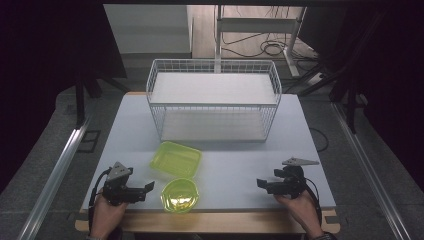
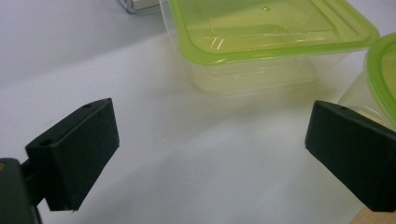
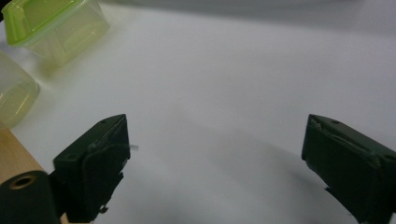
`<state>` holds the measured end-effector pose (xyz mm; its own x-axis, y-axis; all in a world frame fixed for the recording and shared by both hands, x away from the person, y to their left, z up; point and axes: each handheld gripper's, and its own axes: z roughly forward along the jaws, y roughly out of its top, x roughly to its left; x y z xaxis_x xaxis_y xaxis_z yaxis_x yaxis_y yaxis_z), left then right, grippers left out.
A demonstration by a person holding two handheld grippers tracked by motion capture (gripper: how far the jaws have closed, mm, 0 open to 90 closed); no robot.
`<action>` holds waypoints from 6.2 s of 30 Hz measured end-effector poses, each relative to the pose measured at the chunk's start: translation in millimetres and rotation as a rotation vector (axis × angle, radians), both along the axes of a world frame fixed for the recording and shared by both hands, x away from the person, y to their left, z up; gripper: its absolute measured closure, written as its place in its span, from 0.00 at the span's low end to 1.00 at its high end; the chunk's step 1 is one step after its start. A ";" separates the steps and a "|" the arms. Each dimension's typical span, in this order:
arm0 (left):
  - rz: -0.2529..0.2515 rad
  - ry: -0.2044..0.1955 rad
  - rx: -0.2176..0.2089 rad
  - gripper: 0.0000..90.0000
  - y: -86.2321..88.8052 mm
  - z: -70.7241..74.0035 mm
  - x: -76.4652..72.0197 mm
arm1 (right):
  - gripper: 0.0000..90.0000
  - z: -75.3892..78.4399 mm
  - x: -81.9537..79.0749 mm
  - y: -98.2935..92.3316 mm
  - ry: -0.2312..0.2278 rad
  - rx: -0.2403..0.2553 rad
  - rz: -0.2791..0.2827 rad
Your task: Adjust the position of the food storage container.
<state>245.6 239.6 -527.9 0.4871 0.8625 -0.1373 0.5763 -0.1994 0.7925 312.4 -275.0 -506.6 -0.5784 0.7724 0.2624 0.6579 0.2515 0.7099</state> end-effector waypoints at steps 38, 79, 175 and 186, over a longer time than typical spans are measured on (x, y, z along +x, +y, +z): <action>-0.209 -0.038 -0.040 0.89 -37.9 43.3 -22.9 | 0.23 -2.7 -1.7 14.7 0.020 -0.090 0.074; -0.250 0.071 0.089 1.00 -111.0 32.6 -28.6 | 0.26 -5.2 -2.7 17.8 0.031 -0.120 0.090; -0.079 -0.052 0.041 0.24 -54.9 38.0 -33.7 | 0.97 32.2 52.9 212.0 -0.083 -0.213 0.419; -0.056 -0.057 0.026 0.24 -43.7 39.1 -33.6 | 0.99 31.7 71.9 294.7 -0.085 -0.150 0.517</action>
